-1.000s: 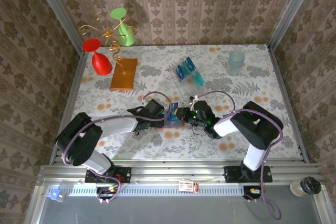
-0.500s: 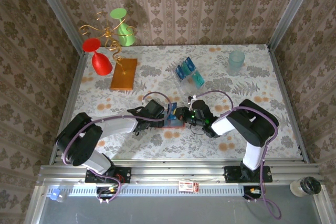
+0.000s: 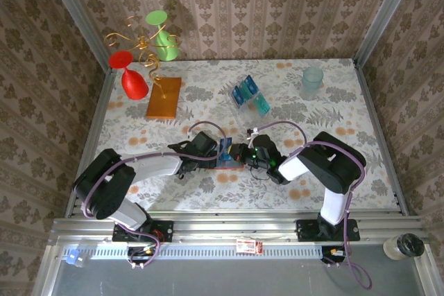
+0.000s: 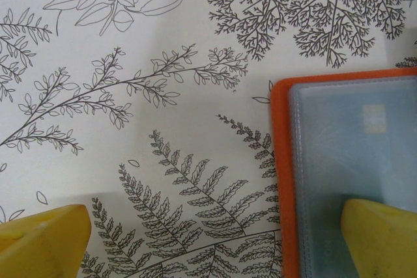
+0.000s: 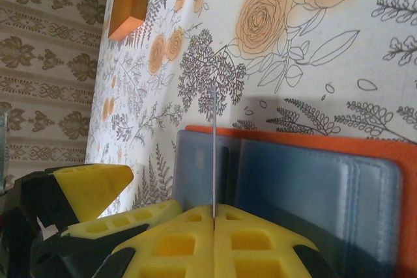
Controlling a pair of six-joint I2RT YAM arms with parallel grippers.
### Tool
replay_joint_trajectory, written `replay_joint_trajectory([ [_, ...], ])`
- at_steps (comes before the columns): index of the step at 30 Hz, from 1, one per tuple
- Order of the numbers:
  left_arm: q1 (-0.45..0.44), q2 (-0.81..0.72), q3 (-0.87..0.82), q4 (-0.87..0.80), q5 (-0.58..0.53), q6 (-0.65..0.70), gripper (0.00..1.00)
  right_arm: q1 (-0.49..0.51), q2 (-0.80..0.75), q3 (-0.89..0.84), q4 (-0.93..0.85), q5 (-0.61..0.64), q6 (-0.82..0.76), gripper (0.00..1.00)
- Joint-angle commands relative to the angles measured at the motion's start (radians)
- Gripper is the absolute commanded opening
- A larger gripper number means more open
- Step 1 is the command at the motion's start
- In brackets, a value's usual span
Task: Put the credit cards into the card holder
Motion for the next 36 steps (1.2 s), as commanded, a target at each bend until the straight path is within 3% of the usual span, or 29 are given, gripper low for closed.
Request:
replay_joint_trajectory([
  [1, -0.007, -0.004, -0.025, -0.052, -0.015, -0.003, 1.00, 0.010, 0.020, -0.023, 0.038, 0.021, 0.013, 0.00],
  [11, -0.006, -0.006, -0.025, -0.049, -0.014, -0.003, 1.00, 0.012, -0.011, -0.066, 0.037, 0.066, 0.014, 0.00],
  [36, -0.007, 0.001, -0.022, -0.045, -0.014, 0.000, 1.00, 0.040, 0.010, -0.035, 0.009, 0.039, 0.011, 0.00],
])
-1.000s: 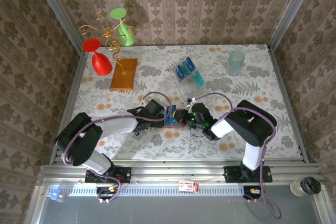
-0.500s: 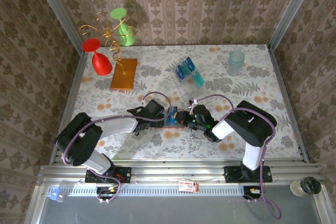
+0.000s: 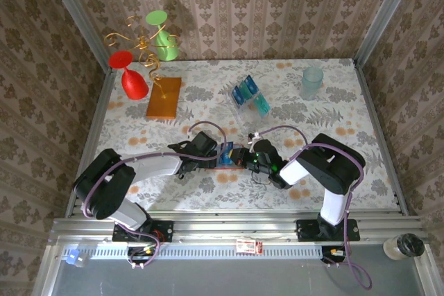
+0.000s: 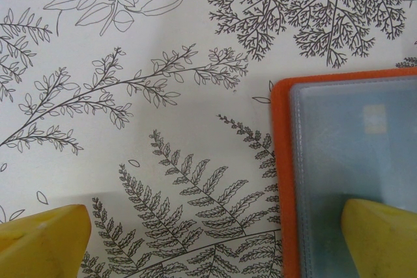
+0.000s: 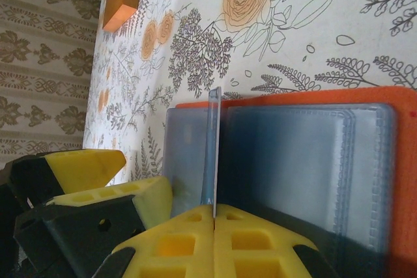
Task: Put the credit cards into the card holder
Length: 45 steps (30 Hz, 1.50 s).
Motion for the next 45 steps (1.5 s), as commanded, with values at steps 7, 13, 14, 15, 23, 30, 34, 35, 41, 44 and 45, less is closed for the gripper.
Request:
replay_joint_trajectory([
  [7, -0.006, 0.000, -0.025, -0.042, -0.013, 0.000, 1.00, 0.021, 0.014, 0.008, -0.032, 0.021, -0.001, 0.00],
  [13, -0.007, -0.001, -0.023, -0.041, -0.013, 0.000, 1.00, 0.026, 0.008, -0.010, -0.033, 0.044, 0.007, 0.00],
  [14, -0.006, 0.000, -0.024, -0.042, -0.013, 0.000, 1.00, 0.027, 0.007, -0.014, -0.034, 0.047, 0.009, 0.00],
  [15, -0.006, 0.000, -0.024, -0.042, -0.013, 0.000, 1.00, 0.027, 0.004, -0.017, -0.036, 0.052, 0.008, 0.00],
  [23, -0.006, -0.003, -0.024, -0.043, -0.015, 0.000, 1.00, 0.040, -0.021, -0.025, -0.094, 0.089, 0.017, 0.00],
  [30, -0.006, -0.002, -0.025, -0.044, -0.016, 0.000, 1.00, 0.043, -0.043, -0.025, -0.165, 0.108, 0.030, 0.00],
  [34, -0.007, -0.003, -0.024, -0.042, -0.016, -0.001, 1.00, 0.044, -0.057, -0.016, -0.213, 0.115, 0.028, 0.00],
  [35, -0.006, -0.002, -0.025, -0.041, -0.015, 0.000, 1.00, 0.044, -0.058, -0.013, -0.225, 0.114, 0.028, 0.00],
  [41, -0.006, -0.006, -0.025, -0.043, -0.017, -0.001, 1.00, 0.046, -0.055, 0.003, -0.274, 0.108, 0.040, 0.00],
  [44, -0.006, -0.006, -0.027, -0.044, -0.017, 0.000, 1.00, 0.045, -0.054, 0.011, -0.293, 0.103, 0.042, 0.00],
  [45, -0.007, -0.006, -0.027, -0.044, -0.017, -0.001, 1.00, 0.046, -0.056, 0.015, -0.303, 0.101, 0.043, 0.00],
])
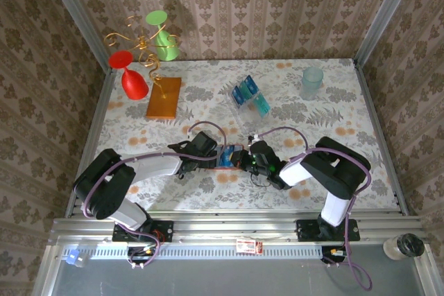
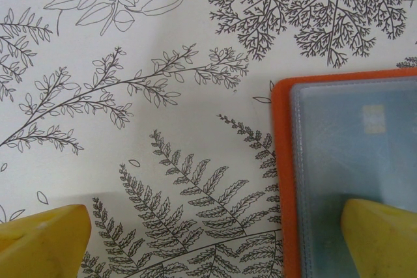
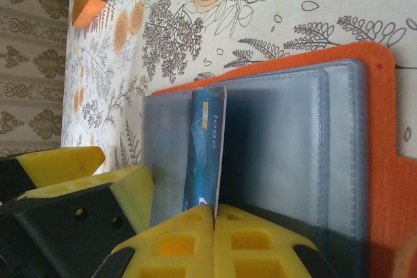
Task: Put the credit cards into the card holder
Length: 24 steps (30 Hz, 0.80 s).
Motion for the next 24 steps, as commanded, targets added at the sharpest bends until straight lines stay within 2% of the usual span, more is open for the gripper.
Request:
replay_joint_trajectory([
  [1, -0.006, -0.005, -0.026, -0.043, -0.018, -0.001, 1.00, 0.010, 0.001, 0.007, -0.152, 0.030, 0.003, 0.00],
  [24, -0.007, -0.007, -0.027, -0.041, -0.017, 0.000, 1.00, 0.011, -0.013, 0.013, -0.205, -0.001, -0.009, 0.00],
])
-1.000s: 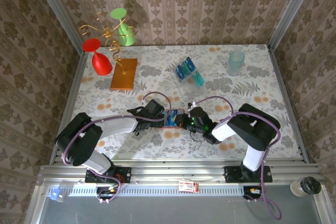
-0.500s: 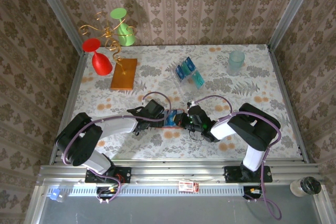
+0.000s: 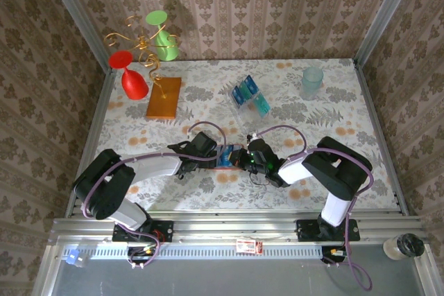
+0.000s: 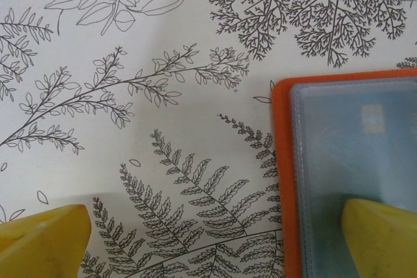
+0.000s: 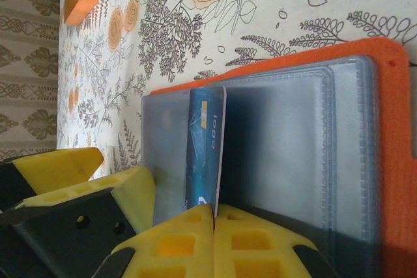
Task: Put the credit cards into the card holder
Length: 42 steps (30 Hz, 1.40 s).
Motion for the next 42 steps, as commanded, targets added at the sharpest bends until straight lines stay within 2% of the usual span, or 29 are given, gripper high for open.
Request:
replay_joint_trajectory([
  [1, -0.006, -0.001, -0.020, -0.048, -0.017, -0.001, 1.00, 0.009, -0.001, -0.022, -0.128, 0.006, -0.019, 0.00],
  [24, -0.006, -0.005, -0.025, -0.048, -0.019, -0.004, 1.00, 0.022, 0.007, -0.011, -0.149, -0.018, -0.027, 0.00],
  [40, -0.007, -0.010, -0.030, -0.045, -0.019, -0.005, 1.00, 0.022, 0.064, 0.064, -0.227, -0.068, -0.046, 0.00],
  [42, -0.007, -0.009, -0.030, -0.047, -0.019, -0.005, 1.00, 0.015, 0.063, 0.079, -0.255, -0.077, -0.060, 0.14],
])
